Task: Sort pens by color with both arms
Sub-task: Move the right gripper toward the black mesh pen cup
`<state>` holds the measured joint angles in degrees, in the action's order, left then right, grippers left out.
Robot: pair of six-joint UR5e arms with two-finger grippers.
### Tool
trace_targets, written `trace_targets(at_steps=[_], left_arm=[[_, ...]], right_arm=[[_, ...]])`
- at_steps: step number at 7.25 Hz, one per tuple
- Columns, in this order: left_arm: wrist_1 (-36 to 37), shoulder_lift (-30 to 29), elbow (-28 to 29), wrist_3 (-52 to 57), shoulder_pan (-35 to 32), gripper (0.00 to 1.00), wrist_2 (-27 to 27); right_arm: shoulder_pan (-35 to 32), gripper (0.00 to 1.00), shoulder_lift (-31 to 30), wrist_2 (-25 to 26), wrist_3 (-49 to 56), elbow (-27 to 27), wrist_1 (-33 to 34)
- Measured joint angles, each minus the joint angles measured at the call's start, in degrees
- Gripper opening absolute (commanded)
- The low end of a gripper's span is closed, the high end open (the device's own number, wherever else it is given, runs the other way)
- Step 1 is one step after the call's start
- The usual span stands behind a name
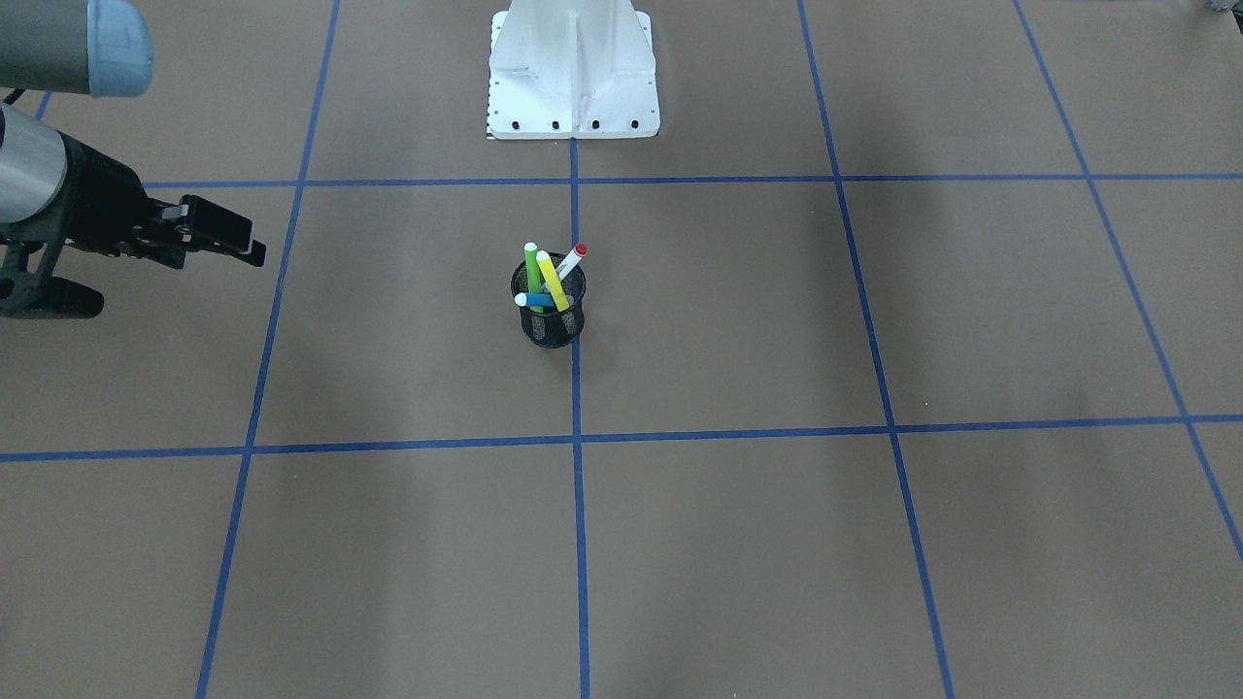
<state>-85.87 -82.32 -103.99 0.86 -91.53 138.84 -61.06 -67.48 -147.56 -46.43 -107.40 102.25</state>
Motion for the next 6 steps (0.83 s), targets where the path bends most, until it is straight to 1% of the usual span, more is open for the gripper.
trace_targets(at_steps=[1, 2, 4, 5, 6], left_arm=[[0.0, 0.0, 0.0, 0.0, 0.0, 1.00, 0.0], [0.0, -0.1, 0.0, 0.0, 0.0, 1.00, 0.0], [0.0, -0.1, -0.3, -0.1, 0.0, 1.00, 0.0], [0.0, 0.0, -0.5, 0.0, 0.0, 1.00, 0.0], [0.0, 0.0, -0.7, 0.0, 0.0, 1.00, 0.0]], right_arm=[[0.6, 0.99, 2.5, -0.3, -0.7, 2.8, -0.4], [0.8, 0.99, 5.1, -2.1, -1.5, 6.7, -0.6], [1.3, 0.99, 9.4, -9.1, -2.3, 15.1, -0.7], [2.1, 0.99, 11.3, -11.7, -2.5, 17.9, -0.7], [3.0, 0.99, 12.3, -12.8, -2.7, 19.3, -0.7]])
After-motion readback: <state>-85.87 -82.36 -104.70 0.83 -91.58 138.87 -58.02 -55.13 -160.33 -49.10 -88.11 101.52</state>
